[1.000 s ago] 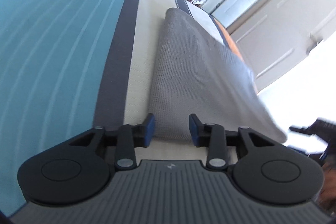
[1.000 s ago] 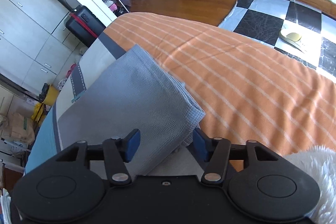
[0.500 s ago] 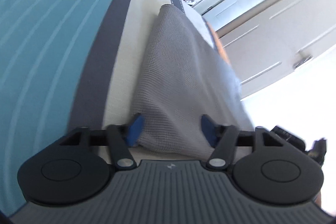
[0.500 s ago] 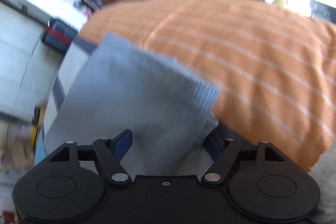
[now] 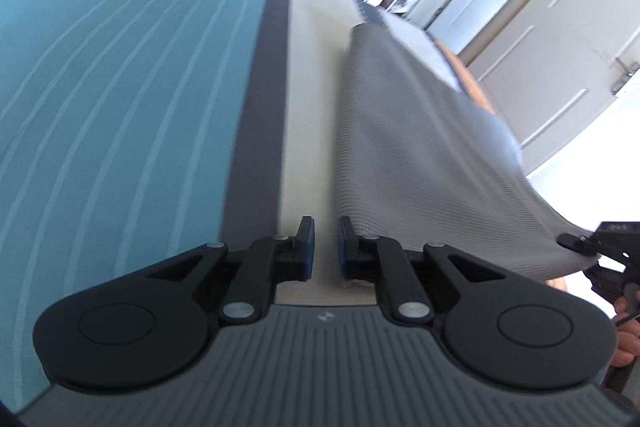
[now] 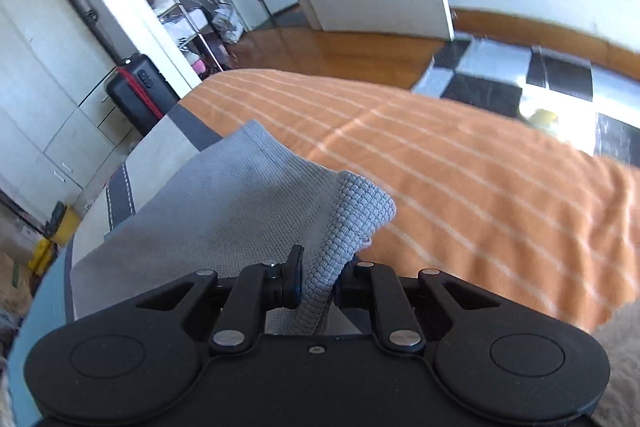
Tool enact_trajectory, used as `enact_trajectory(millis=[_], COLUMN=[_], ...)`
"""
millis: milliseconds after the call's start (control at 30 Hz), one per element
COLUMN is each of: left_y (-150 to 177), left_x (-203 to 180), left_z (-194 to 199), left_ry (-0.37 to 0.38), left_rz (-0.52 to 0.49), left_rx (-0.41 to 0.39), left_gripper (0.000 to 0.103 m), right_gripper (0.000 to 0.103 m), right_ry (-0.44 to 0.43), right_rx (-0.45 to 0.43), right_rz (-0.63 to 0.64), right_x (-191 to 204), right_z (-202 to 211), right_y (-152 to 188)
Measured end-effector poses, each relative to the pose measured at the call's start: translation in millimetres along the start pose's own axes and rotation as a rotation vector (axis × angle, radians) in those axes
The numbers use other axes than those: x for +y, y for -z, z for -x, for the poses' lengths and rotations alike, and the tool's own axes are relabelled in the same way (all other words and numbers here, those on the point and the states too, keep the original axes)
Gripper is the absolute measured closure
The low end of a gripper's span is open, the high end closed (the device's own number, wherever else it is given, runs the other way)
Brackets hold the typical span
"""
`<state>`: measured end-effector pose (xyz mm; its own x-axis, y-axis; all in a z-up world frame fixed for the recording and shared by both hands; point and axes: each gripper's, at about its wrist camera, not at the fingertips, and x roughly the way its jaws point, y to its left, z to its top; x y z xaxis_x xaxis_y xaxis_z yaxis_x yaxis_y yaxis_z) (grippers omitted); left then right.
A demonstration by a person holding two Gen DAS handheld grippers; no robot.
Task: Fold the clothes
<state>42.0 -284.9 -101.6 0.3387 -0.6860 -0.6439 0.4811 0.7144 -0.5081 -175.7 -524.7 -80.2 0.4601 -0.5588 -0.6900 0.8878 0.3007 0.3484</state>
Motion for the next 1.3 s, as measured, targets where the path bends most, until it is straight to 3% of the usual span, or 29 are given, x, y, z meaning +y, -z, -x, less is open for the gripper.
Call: enact_trajectory(millis=[67, 300, 400, 467, 567, 667, 767, 933, 967, 1000, 1067, 1133, 1300], left_y=[-2, -12, -16, -16, -16, -14, -18, -72, -83, -88, -92, -84, -55], left_x=[-1, 13, 19, 21, 22, 19, 13, -1, -2, -2, 3, 13, 32], left_z=[3, 8, 1, -2, -8, -9, -14, -17, -17, -16, -29, -44, -65], left_ry=[0.025, 0.08, 0.106, 0.111, 0.137, 0.197, 0.236, 0.378, 0.406, 0.44, 0.498, 0.494, 0.446], left_rz=[0.007, 0.091, 0.134, 0.139, 0.147, 0.163, 0.17, 0.194, 0.186, 0.171, 0.177, 0.231, 0.286], left_rx=[-0.01, -0.041, -0.043, -0.047, -0.054, -0.052, -0.019, 0.106, 0.113, 0.125, 0.193, 0.229, 0.208], left_gripper=[0.083, 0.081, 0.081, 0.081, 0.081, 0.081, 0.081, 0.081, 0.077, 0.065, 0.052, 0.052, 0.051], right_gripper=[0.086, 0.086, 0.086, 0.086, 0.086, 0.086, 0.086, 0.086, 0.086, 0.086, 0.086, 0.085, 0.085], right_ry=[-0.017, -0.205, -0.381, -0.428, -0.393, -0.404, -0.472, -0.598, -0.608, -0.607, -0.591, -0.572, -0.569], right_rx=[-0.033, -0.173, -0.081, -0.006, 0.068, 0.051, 0.046, 0.026, 0.026, 0.032, 0.046, 0.054, 0.057], right_rz=[0.121, 0.904, 1.044, 1.066, 1.064, 1.054, 0.977, 0.915, 0.921, 0.931, 0.96, 1.005, 1.087], right_x=[19, 126, 153, 158, 154, 148, 139, 137, 137, 138, 141, 146, 150], right_z=[6, 43, 39, 28, 14, 17, 24, 31, 30, 28, 25, 23, 27], right_y=[3, 26, 53, 72, 86, 77, 63, 52, 52, 55, 63, 73, 89])
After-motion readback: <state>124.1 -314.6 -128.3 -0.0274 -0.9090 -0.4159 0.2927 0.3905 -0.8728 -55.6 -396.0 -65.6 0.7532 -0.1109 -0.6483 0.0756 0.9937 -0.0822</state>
